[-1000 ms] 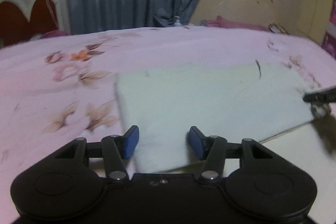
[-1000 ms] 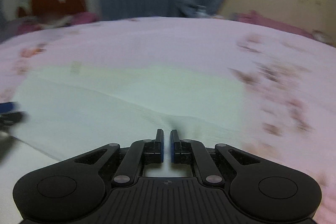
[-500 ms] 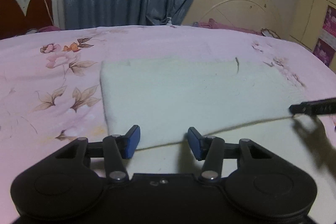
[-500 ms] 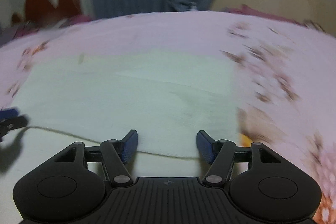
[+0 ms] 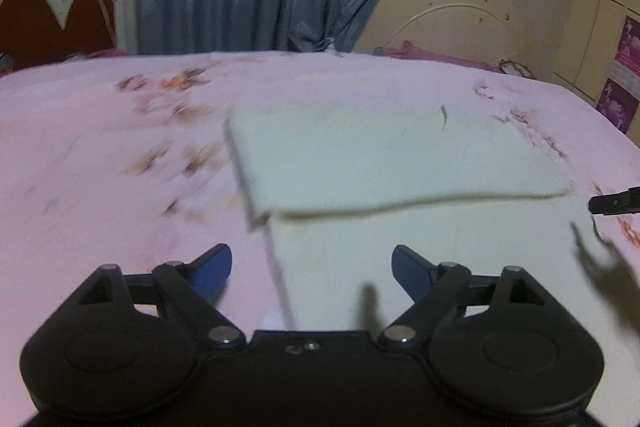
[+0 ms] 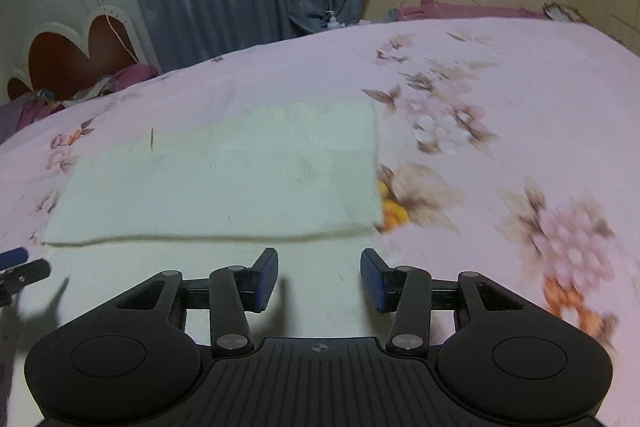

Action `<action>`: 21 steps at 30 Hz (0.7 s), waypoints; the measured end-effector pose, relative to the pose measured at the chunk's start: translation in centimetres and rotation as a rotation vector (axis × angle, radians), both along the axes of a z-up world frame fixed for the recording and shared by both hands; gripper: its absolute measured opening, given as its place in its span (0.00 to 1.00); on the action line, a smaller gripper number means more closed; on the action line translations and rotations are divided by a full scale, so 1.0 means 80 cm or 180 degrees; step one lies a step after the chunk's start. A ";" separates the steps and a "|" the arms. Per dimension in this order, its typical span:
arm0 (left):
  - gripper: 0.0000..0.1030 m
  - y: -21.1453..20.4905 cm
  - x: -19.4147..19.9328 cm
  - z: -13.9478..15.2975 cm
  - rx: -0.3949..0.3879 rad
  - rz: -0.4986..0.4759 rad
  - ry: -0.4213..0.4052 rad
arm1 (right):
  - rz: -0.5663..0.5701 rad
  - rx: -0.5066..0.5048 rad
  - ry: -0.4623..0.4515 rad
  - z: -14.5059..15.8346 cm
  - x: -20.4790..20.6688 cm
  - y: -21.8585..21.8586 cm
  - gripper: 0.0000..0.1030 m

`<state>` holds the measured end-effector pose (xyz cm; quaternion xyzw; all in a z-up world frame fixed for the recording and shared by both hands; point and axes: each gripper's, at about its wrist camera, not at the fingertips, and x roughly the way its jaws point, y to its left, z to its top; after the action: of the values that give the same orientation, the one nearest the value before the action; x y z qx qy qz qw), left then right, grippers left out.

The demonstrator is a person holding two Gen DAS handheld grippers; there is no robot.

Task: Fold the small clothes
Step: 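Move both open tools to the hem end of the folded sweater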

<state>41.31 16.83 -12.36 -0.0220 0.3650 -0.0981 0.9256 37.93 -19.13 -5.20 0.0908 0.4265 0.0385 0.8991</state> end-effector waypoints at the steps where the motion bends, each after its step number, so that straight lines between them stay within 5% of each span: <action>1: 0.80 0.006 -0.010 0.000 0.0010 0.0028 0.0032 | -0.0011 0.0016 0.0016 0.000 -0.008 -0.005 0.44; 9: 0.47 0.026 -0.106 0.000 -0.0213 0.0034 0.0388 | -0.0027 0.0136 0.0015 0.009 -0.090 -0.042 0.44; 21: 0.46 0.007 -0.276 -0.005 -0.0717 0.0268 0.0581 | 0.0062 0.0715 0.0236 0.000 -0.276 -0.093 0.44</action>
<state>19.23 17.38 -12.73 -0.1498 0.4330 -0.0972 0.8835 15.84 -26.59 -5.23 0.1882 0.4532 0.0914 0.8665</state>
